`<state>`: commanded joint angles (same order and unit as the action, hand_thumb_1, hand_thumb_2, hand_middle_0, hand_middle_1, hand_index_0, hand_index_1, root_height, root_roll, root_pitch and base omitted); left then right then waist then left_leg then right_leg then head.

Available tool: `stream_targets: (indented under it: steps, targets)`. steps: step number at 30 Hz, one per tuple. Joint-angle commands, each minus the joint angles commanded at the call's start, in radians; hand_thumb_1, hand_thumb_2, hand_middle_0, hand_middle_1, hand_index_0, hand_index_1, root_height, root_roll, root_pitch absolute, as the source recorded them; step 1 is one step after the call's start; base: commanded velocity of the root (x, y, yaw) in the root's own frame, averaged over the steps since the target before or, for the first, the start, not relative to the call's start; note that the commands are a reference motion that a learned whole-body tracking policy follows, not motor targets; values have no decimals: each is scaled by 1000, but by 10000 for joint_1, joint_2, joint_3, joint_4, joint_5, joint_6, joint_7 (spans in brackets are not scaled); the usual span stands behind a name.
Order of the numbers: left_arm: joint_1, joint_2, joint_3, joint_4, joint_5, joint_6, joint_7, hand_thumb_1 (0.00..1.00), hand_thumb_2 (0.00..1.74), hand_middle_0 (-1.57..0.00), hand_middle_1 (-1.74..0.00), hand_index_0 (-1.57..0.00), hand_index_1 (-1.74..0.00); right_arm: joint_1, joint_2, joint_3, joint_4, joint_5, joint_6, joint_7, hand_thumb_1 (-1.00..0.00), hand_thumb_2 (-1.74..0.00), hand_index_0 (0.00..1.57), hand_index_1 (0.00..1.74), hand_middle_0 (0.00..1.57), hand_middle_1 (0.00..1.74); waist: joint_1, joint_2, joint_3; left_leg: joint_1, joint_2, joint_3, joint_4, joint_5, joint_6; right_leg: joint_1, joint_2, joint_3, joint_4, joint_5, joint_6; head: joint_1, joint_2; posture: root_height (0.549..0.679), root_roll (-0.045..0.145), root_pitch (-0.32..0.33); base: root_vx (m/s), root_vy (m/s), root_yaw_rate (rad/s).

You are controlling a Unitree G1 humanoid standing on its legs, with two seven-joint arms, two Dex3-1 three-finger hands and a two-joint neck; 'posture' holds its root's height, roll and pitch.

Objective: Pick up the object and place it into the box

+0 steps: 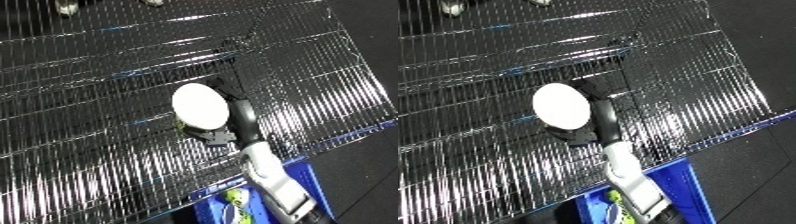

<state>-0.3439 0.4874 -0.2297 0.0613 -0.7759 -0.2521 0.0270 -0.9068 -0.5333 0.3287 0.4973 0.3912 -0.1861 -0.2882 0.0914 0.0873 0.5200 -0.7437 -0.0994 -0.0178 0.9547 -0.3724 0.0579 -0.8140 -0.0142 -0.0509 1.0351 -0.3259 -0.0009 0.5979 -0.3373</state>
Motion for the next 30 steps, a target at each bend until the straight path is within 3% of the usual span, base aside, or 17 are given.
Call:
stream_targets:
  steps: [9, 14, 19, 26, 30]
  targets:
    - [-2, 6, 48, 19, -4, 21, -42, 1000, 1740, -1570, -1740, -1570, -1740, 76, -34, -53, -24, 6, 16, -47, -650, -1131, 1020, 1131, 1020, 1131, -34, -25, 0, 107, 12, 4, -131, 33, -15, 97, 23, 11, -111, 33, 7, 45, -6, 592, 48, 133, -6, -5, -10]
    - [337, 33, 429, -126, 229, -142, -59, 1000, 1740, -1570, -1740, -1570, -1740, 1591, 16, -862, -2072, -328, -379, -673, -650, -1131, 1020, 1131, 1020, 1131, -467, -229, 0, 729, 143, 54, -943, 201, -75, 677, 204, 173, -776, 181, 105, -341, 188, 605, 46, 130, -55, -54, -203]
    - [618, 6, 731, -273, 418, -156, -65, 1000, 1740, -1570, -1740, -1570, -1740, 2907, 261, -1457, -3866, -809, -726, -967, -650, -1131, 1020, 1131, 1020, 1131, -806, -370, 0, 1029, 226, 159, -1029, 113, -94, 1018, 305, 290, -1049, 231, 137, -334, 126, 610, 49, 120, -24, -26, -166]
    - [671, 1, 775, -297, 449, -144, -79, 1000, 1740, -1570, -1740, -1570, -1740, 3139, 294, -1564, -4115, -883, -793, -990, -650, -1131, 1020, 1131, 1020, 1131, -853, -393, 0, 1086, 240, 177, -1022, 92, -100, 1082, 321, 315, -1074, 235, 142, -335, 63, 611, 50, 116, -1, -3, -21]
    - [845, -58, 1067, -311, 584, -120, -167, 1000, 1740, -1570, -1740, -1570, -1740, 4143, 341, -2156, -4999, -1062, -1303, -947, -650, -1131, 1020, 1131, 1020, 1131, -1175, -469, 0, 1386, 370, 298, -1072, 9, -131, 1387, 363, 465, -1277, 273, 198, 148, -57, 615, 54, 105, -16, -9, -218]
